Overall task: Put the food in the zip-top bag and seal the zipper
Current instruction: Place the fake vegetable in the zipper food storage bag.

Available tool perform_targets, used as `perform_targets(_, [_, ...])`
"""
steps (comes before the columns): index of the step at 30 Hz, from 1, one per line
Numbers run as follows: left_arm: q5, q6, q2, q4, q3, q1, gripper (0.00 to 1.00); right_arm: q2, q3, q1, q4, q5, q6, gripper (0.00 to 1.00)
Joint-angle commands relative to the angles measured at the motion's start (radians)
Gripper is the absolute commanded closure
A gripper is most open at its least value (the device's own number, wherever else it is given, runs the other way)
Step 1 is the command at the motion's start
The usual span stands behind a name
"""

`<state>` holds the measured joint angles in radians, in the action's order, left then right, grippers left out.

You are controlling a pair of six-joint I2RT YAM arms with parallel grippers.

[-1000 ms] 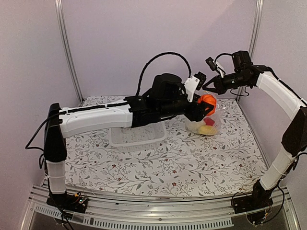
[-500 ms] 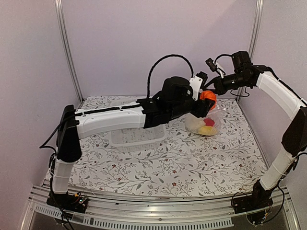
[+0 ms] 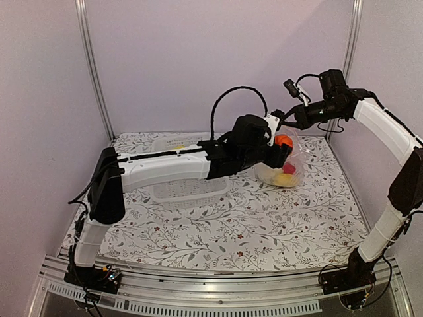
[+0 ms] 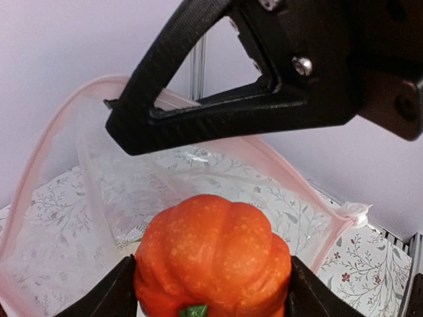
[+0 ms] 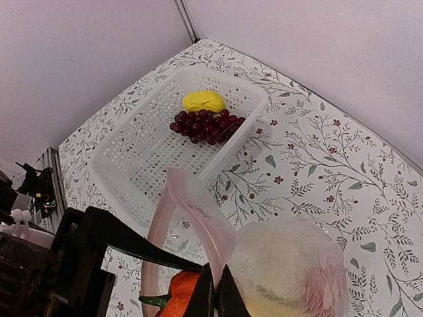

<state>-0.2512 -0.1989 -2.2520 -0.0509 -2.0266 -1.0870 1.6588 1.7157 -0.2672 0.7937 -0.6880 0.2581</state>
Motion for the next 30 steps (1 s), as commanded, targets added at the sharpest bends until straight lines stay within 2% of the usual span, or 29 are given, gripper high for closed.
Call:
perform_targets(1, [-0.002,-0.013,-0.061,-0.068,-0.090,0.021,0.29,-0.005,0.034,-0.006,-0.005,-0.021,-0.019,1.00])
perform_targets(7, [0.013,-0.011,-0.105,-0.091,-0.155,0.035,0.22,0.002,0.042,-0.004,-0.004,-0.030,-0.030,1.00])
perform_targets(12, [0.035,-0.002,-0.081,-0.081,-0.150,0.035,0.08,0.012,0.078,-0.006,0.012,-0.039,-0.038,1.00])
perform_targets(15, [0.030,0.040,-0.013,-0.020,-0.087,0.023,0.04,0.021,0.086,-0.005,0.014,-0.032,-0.040,1.00])
perform_targets(19, [0.034,0.122,0.125,0.161,0.066,-0.003,0.00,0.042,0.097,-0.004,0.015,-0.020,-0.043,1.00])
perform_targets(23, [0.086,0.181,0.250,0.220,0.187,-0.012,0.01,0.054,0.099,-0.006,0.014,-0.010,-0.041,1.00])
perform_targets(25, [0.023,0.158,0.303,0.206,0.242,-0.012,0.03,0.054,0.097,-0.006,0.013,0.003,-0.038,1.00])
perform_targets(28, [-0.150,-0.007,0.349,0.110,0.280,0.001,0.11,0.045,0.079,-0.005,0.001,0.020,-0.036,1.00])
perform_targets(30, [-0.181,-0.197,0.358,0.004,0.280,0.018,0.21,0.040,0.073,-0.005,-0.006,0.027,-0.036,1.00])
